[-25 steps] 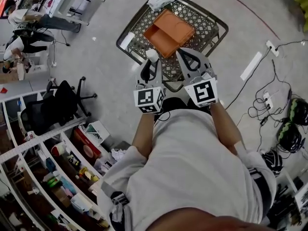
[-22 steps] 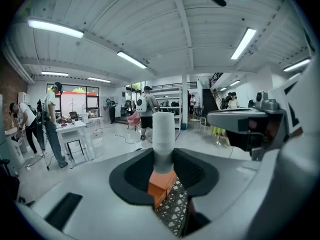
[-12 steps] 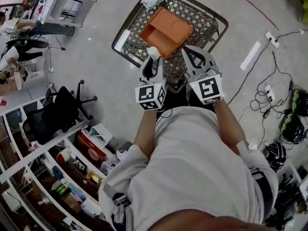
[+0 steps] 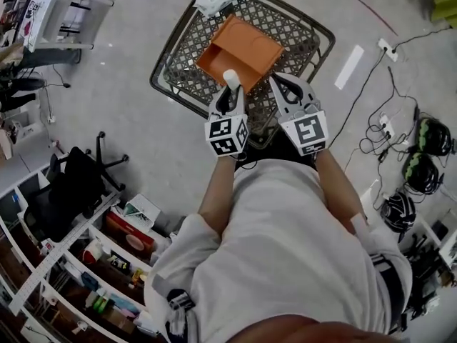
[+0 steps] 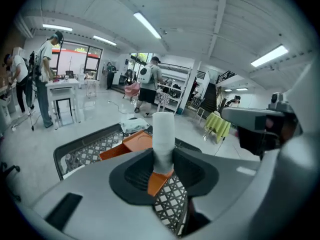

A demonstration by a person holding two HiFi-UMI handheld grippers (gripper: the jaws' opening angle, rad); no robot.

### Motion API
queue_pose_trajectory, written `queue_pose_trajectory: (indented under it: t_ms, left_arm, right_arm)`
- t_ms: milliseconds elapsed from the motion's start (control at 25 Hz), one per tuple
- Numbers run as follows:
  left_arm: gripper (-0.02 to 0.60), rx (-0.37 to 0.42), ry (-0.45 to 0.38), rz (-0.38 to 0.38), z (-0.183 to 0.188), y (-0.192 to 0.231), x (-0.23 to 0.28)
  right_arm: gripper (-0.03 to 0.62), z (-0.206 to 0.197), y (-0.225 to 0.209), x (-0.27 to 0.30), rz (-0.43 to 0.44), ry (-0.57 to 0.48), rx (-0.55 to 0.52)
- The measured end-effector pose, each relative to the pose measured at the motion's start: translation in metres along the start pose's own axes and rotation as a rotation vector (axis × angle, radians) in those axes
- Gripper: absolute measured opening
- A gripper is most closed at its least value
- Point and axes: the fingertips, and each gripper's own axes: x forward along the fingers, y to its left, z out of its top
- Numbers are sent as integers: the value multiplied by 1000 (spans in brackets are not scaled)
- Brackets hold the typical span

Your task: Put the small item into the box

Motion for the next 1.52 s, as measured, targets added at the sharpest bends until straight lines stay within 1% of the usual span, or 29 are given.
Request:
queue_pose_trajectory:
  t_ms: [200, 440, 520, 640, 760, 960, 1160, 1320, 1520]
  left_arm:
    - [126, -73, 58, -22, -12, 22, 35]
    - [126, -253, 159, -51, -45, 42, 65]
    - [126, -288, 196, -53, -55, 49, 74]
    - [126, -323, 230, -54, -65, 57, 83]
    - [126, -352, 263, -58, -72, 65, 92]
    - [126, -375, 367, -76, -91, 73, 102]
    - [126, -430, 432, -84, -101, 77, 118]
    - [126, -406, 476, -88, -105, 81, 125]
    - [126, -408, 518, -109, -114, 81, 136]
  right_arm:
    - [5, -19, -3, 32, -14, 79, -7]
    - [5, -44, 0, 59, -8, 168, -5]
    - [5, -48, 2, 67, 2, 186, -5]
    - [5, -54, 6, 75, 10, 211, 2]
    - [5, -61, 7, 84, 6, 236, 17]
    - [5, -71, 9, 98, -3, 267, 44]
    - [5, -75, 3, 101, -47, 274, 85]
    - [5, -78, 1, 103, -79, 286, 100]
    - [5, -89, 0, 108, -98, 308, 119]
